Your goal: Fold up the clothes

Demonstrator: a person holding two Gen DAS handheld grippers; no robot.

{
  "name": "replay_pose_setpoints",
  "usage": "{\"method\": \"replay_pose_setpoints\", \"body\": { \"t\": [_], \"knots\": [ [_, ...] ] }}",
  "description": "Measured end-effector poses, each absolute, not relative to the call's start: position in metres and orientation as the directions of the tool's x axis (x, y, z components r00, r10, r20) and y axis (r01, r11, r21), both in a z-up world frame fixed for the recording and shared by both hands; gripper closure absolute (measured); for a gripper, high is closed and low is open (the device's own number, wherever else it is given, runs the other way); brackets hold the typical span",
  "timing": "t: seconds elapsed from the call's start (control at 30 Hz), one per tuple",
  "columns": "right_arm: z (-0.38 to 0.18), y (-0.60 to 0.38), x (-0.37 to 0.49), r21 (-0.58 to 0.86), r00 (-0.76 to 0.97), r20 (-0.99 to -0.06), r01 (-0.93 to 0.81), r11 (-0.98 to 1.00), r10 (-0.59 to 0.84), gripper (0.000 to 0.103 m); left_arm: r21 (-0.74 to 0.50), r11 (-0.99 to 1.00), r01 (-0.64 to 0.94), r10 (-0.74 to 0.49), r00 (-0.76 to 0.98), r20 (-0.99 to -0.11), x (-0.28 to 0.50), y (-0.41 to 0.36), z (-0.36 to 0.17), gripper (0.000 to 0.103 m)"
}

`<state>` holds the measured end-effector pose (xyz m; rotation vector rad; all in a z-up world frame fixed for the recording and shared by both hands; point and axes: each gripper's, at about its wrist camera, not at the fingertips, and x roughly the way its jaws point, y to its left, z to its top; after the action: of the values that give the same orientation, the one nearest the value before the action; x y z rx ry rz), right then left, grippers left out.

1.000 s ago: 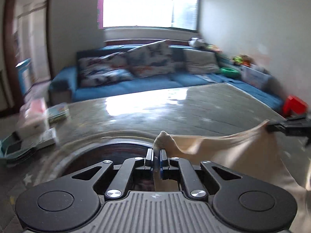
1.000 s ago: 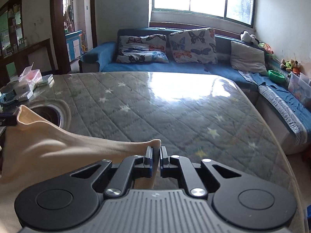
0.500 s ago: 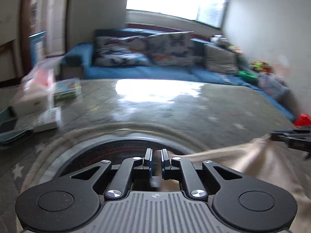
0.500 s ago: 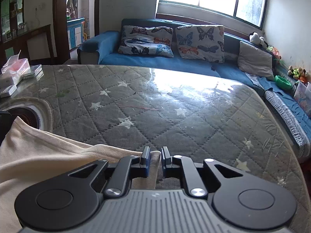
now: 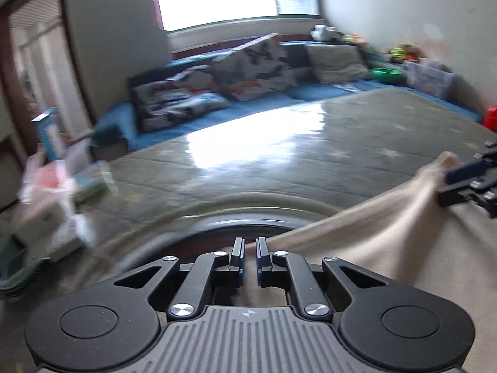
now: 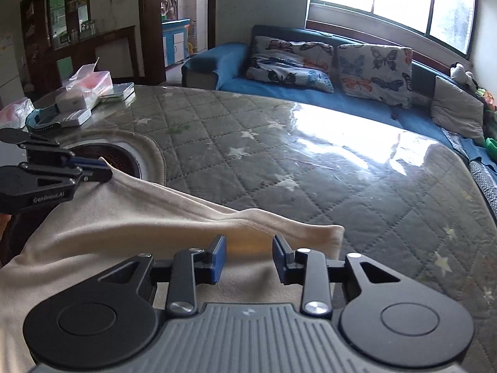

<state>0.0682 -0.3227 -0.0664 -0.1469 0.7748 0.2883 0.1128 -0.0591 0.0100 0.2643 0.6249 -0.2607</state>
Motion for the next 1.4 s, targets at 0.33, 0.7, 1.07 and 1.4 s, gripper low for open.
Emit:
{"method": "replay_pose_setpoints", "body": {
  "t": [0.33,0.7,1.07,1.4],
  "knots": [
    [-0.068,-0.316,0.075,-0.019,0.688,-0.691,-0.322,0.947,0.220,0.062,0.067,0.980,0.187,-0.113,0.804,-0.583,0.117,-0.031,0.025,0.094],
    [-0.064,-0.297,0.082,-0.018,0.689,-0.683,-0.349,0.937,0.244,0.060,0.062,0.878,0.474,-0.330,0.695,-0.639,0.111,-0.089,0.016,0.092],
    [-0.071,-0.324,0.080,-0.015,0.693,-0.695,-0.279,0.960,0.191,0.058,0.254,0.926,0.279,-0.087,0.813,-0.576,0.128,-0.060,-0.002,0.092],
    [-0.068,-0.330,0.084,0.012,0.698,-0.690,-0.254,0.967,0.192,0.058,0.126,0.945,0.301,-0.181,0.805,-0.565,0.111,-0.068,0.026,0.092]
  ]
}}
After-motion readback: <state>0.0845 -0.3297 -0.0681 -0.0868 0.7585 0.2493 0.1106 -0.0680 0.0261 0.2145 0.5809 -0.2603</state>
